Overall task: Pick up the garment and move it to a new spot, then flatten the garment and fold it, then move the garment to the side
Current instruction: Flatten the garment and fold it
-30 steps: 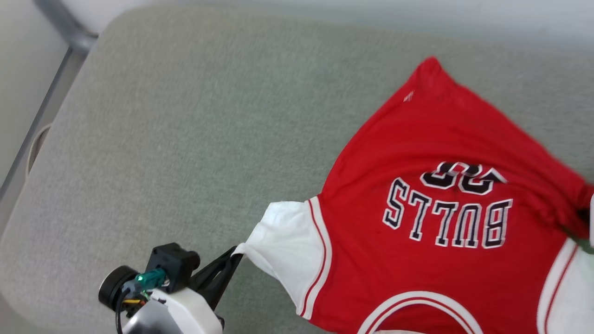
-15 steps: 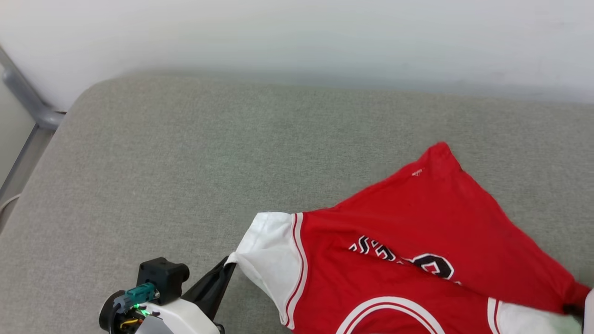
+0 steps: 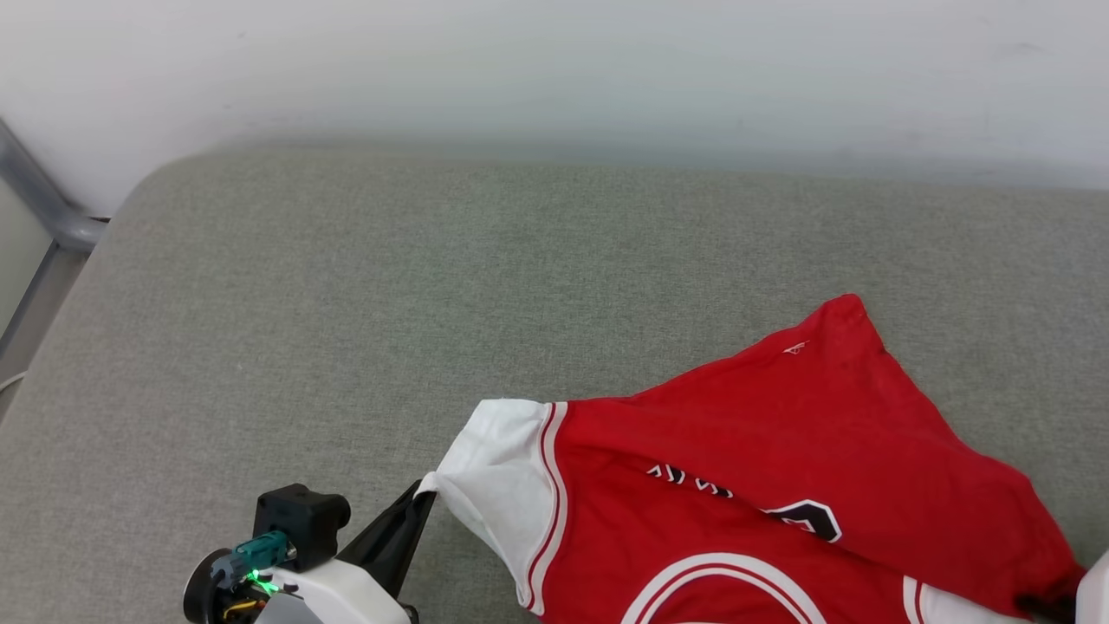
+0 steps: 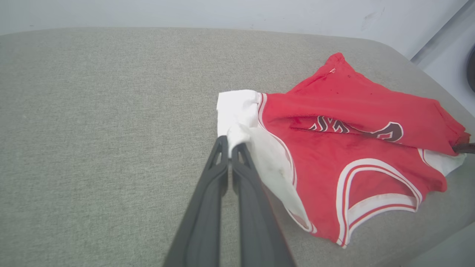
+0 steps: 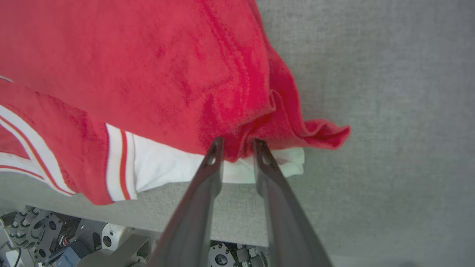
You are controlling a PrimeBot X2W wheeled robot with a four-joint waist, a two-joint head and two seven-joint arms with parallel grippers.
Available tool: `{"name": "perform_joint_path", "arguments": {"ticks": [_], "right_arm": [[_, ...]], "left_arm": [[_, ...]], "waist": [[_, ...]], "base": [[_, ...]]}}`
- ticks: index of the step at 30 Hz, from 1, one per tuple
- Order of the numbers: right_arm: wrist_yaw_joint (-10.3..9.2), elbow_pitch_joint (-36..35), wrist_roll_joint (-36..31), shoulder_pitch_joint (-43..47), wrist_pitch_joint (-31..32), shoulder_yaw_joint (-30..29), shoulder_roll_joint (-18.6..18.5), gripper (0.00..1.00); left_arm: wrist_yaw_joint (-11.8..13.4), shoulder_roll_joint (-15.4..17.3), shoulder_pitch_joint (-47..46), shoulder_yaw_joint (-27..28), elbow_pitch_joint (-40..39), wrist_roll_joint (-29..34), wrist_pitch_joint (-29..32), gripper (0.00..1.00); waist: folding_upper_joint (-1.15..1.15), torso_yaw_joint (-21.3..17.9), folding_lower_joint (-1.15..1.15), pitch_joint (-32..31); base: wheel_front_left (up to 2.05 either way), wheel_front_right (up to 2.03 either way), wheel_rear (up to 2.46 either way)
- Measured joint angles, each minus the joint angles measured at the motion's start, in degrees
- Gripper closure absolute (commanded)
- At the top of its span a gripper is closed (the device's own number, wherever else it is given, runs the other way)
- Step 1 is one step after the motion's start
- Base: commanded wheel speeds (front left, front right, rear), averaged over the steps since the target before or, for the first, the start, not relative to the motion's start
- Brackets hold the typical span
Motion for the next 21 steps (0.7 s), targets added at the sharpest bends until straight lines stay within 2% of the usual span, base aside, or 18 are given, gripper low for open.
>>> {"name": "perform_joint_path", "arguments": {"ticks": [4,8,13,17,21], "right_arm": [[0.00,-3.5,1.9,-2.8,1.6,0.6,-2.5,0.00],[-0.01,-8.1,3.5,-6.8,5.9,0.8,-4.3,0.00],[-0.01,-12.1,2.7,-15.2,10.7,2.2,-4.1,0.00],[0.00,-11.9,0.2,-22.1,13.6,4.0,-3.2,0.00],[0.00,-7.9,-2.5,-28.0,15.8,5.0,-2.4,0.00]], "left_arm": [[0.0,0.3,-0.3,-0.2,-0.7,0.3,0.2,1.00],[0.0,0.4,-0.9,-0.6,-1.5,0.8,0.4,1.00],[-0.6,0.3,-2.7,-1.4,-2.8,1.6,0.8,1.00],[-1.3,-0.5,-4.5,-2.1,-3.3,2.1,1.2,1.00],[-1.9,-1.2,-6.2,-3.0,-3.4,2.6,1.3,1.00]], "waist": [[0.00,0.6,0.00,0.7],[0.00,1.7,0.00,2.0],[0.00,3.5,0.01,4.8],[0.00,5.6,0.01,7.5],[0.00,8.2,0.02,10.2]], "base": [[0.00,0.00,0.00],[0.00,0.00,0.00],[0.00,0.00,0.00],[0.00,0.00,0.00],[0.00,0.00,0.00]]}}
